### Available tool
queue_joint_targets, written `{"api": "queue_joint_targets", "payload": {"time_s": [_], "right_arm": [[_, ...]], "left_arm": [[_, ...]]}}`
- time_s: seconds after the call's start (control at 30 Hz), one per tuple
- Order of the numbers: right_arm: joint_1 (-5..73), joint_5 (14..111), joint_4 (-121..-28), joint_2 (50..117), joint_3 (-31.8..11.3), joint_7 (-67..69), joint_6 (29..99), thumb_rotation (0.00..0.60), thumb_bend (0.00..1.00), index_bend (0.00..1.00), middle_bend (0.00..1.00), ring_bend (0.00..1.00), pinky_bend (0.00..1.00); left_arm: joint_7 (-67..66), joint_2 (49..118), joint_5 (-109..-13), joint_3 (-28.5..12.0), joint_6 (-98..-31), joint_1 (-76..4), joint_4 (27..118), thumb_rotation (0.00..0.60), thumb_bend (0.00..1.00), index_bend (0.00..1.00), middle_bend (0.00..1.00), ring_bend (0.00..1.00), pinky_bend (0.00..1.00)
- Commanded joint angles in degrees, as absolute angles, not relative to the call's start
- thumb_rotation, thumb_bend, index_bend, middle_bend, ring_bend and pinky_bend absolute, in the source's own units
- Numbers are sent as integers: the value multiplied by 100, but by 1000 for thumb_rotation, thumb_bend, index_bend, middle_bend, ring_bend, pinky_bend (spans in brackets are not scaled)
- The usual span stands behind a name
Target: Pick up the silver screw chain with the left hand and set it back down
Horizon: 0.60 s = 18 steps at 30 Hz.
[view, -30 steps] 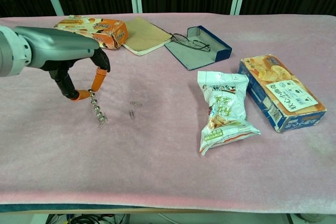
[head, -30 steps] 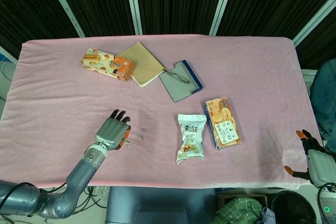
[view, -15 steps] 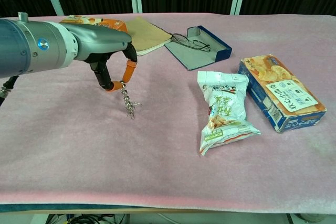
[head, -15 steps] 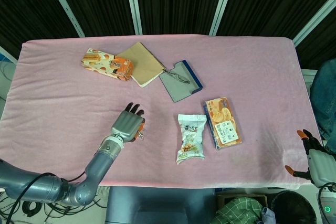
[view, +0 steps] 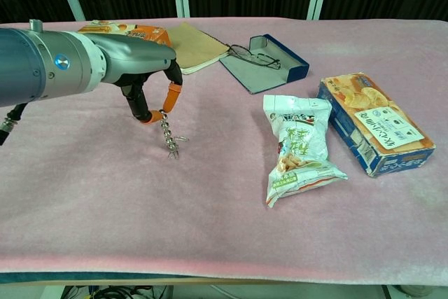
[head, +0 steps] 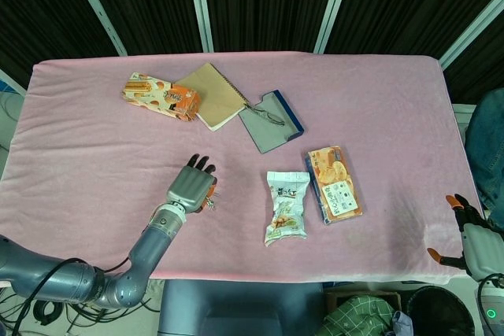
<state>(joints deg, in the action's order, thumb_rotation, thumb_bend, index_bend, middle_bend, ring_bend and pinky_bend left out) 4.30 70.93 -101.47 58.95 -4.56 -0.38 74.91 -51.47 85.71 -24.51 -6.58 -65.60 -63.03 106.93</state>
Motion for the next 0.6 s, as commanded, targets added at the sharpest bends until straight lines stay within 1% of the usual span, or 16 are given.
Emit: {"api": "queue_joint_targets", "payload": {"time_s": [0.03, 0.6], "right_arm": [[431, 7091, -10146, 5896, -456, -37, 7488, 600, 87, 0, 0, 65, 177], [434, 7075, -10147, 5892, -465, -28, 7482, 600, 87, 0, 0, 65, 176]], "left_arm": [[-5166, 8584, -2435, -652, -6563, -6320, 10661, 600, 492, 572, 186, 0, 0], [-5064, 8756, -2554, -629, -6455, -6344, 10358, 600, 492, 572, 187, 0, 0]]}}
